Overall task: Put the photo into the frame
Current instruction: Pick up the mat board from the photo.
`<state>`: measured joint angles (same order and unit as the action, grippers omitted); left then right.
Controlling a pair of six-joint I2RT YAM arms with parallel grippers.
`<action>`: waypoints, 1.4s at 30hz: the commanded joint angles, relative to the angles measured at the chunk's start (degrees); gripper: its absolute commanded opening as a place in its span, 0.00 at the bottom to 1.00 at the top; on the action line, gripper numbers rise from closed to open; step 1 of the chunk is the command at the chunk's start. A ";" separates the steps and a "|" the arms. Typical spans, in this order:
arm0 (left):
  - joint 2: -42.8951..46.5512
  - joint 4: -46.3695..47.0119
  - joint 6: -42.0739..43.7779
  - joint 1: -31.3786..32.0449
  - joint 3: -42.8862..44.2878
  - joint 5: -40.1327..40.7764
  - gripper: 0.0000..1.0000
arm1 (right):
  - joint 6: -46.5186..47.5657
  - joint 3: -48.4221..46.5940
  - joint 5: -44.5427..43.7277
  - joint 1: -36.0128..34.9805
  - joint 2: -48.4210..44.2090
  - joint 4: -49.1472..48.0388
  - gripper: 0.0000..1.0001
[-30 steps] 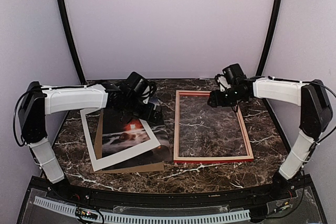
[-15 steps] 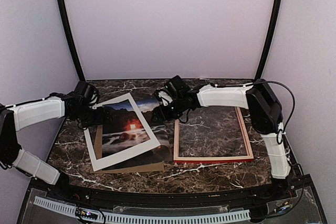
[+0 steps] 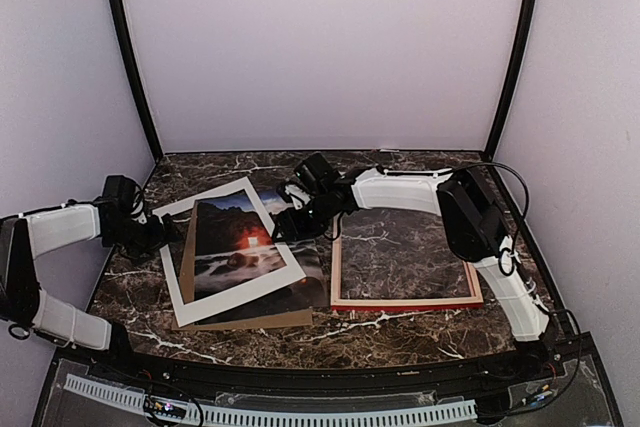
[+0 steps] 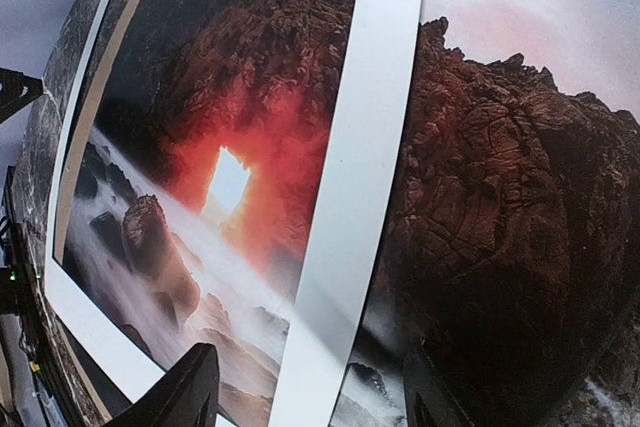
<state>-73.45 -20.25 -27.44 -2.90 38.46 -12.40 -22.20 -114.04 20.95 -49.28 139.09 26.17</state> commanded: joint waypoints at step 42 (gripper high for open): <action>3.32 19.24 -6.31 -2.47 -13.58 -18.35 0.88 | -8.52 6.46 3.36 -0.82 0.85 -6.11 0.60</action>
<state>-73.54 0.34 -33.30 -5.58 25.80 -26.87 -29.65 -110.15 24.62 -49.30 139.70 16.53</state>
